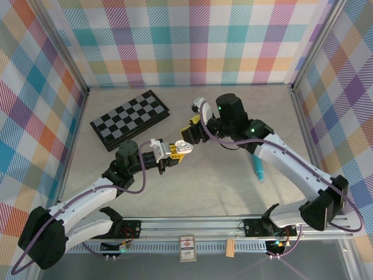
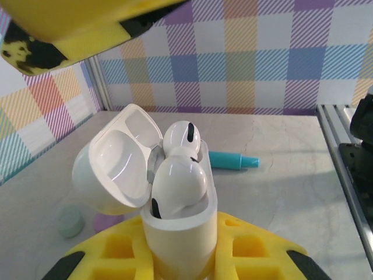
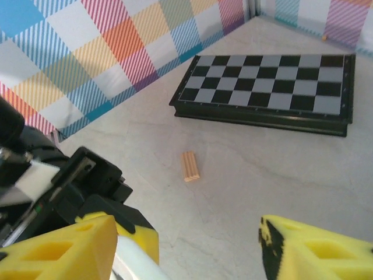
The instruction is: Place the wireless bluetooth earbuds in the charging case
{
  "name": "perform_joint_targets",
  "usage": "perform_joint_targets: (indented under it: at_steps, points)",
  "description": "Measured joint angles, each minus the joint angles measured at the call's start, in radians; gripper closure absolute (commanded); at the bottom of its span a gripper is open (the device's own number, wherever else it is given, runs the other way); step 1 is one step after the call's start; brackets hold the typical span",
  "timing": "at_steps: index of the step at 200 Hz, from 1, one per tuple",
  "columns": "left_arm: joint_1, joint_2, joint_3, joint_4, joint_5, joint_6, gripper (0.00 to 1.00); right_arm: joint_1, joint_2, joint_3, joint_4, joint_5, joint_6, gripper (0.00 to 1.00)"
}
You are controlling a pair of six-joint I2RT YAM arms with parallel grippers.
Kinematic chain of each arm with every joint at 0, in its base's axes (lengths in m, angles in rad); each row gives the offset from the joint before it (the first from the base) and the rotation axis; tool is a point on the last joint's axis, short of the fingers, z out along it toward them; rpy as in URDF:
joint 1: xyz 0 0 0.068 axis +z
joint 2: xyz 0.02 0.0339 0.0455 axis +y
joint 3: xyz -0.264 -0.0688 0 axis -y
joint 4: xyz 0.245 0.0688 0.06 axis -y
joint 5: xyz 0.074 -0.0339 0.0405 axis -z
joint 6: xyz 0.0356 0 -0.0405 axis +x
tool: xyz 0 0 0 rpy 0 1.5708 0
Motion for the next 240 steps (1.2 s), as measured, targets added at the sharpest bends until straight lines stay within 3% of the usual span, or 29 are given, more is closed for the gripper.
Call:
perform_joint_targets:
  at_steps: [15, 66, 108, 171, 204, 240]
  points:
    - [0.000, -0.003, 0.011, -0.028, -0.008, 0.014, 0.93, 0.000, 0.060, 0.085, -0.090, -0.009, 0.008, 0.48]
    - [0.000, -0.025, 0.044, -0.114, -0.050, 0.062, 0.94, 0.003, 0.214, 0.285, -0.384, -0.024, -0.030, 0.51]
    - [0.000, -0.024, 0.044, -0.164, -0.077, 0.069, 0.95, 0.009, 0.215, 0.295, -0.451, -0.026, -0.069, 0.52]
    - [0.000, -0.014, 0.050, -0.145, -0.101, 0.065, 0.95, 0.009, 0.138, 0.225, -0.453, 0.017, -0.116, 0.46]
    - [0.000, -0.008, 0.076, -0.171, -0.052, 0.069, 0.94, 0.009, 0.049, 0.155, -0.417, 0.016, -0.260, 0.33]
    - [0.000, -0.008, 0.109, -0.190, 0.006, 0.072, 0.94, 0.018, -0.056, 0.050, -0.390, -0.035, -0.536, 0.30]
